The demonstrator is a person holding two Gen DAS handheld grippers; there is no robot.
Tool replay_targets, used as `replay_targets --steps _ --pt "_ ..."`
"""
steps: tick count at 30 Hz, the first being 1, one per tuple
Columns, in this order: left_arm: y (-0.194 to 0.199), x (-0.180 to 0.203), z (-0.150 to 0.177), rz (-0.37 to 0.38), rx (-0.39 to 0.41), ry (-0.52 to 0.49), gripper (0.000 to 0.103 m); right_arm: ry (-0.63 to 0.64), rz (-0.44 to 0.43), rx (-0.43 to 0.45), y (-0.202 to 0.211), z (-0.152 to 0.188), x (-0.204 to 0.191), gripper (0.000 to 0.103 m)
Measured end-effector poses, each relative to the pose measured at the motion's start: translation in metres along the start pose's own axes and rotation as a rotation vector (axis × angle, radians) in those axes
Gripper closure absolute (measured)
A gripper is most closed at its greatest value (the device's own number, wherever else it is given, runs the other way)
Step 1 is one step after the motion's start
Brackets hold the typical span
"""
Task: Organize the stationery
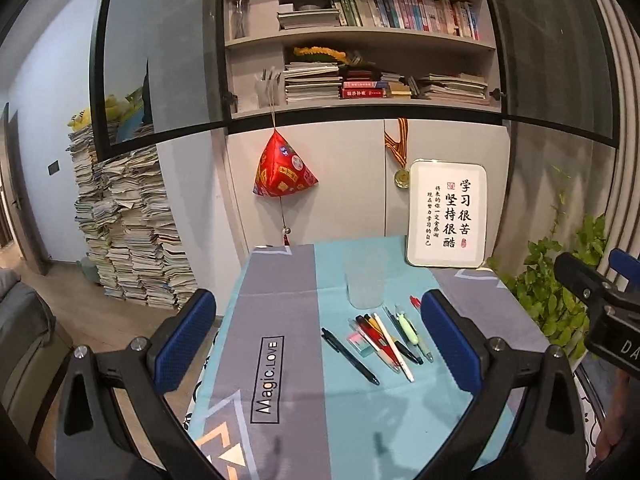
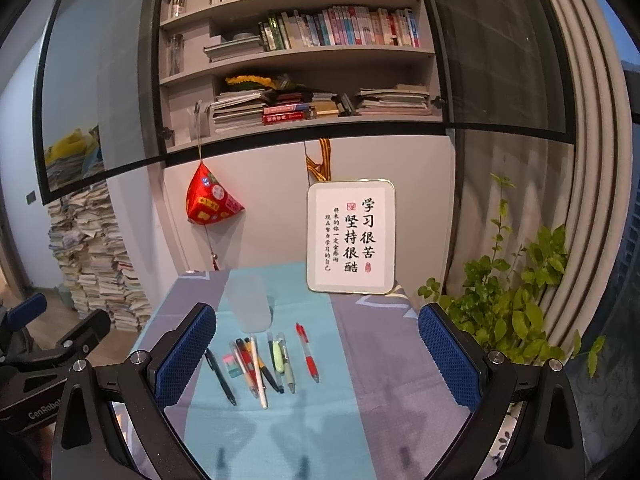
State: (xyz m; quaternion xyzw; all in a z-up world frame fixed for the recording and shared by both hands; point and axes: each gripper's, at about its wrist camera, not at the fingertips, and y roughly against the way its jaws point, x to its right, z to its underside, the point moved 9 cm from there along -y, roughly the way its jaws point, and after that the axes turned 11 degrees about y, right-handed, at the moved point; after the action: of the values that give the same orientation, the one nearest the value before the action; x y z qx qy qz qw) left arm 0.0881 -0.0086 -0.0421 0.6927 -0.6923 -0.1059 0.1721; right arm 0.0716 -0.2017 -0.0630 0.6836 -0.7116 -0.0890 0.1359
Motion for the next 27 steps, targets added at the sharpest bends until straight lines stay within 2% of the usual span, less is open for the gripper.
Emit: replay_targets --steps 27 --pt "-0.006 -0.006 -0.006 0.000 0.000 0.032 0.001 0.027 -0.015 -0.012 -0.002 -0.008 -0.012 0.002"
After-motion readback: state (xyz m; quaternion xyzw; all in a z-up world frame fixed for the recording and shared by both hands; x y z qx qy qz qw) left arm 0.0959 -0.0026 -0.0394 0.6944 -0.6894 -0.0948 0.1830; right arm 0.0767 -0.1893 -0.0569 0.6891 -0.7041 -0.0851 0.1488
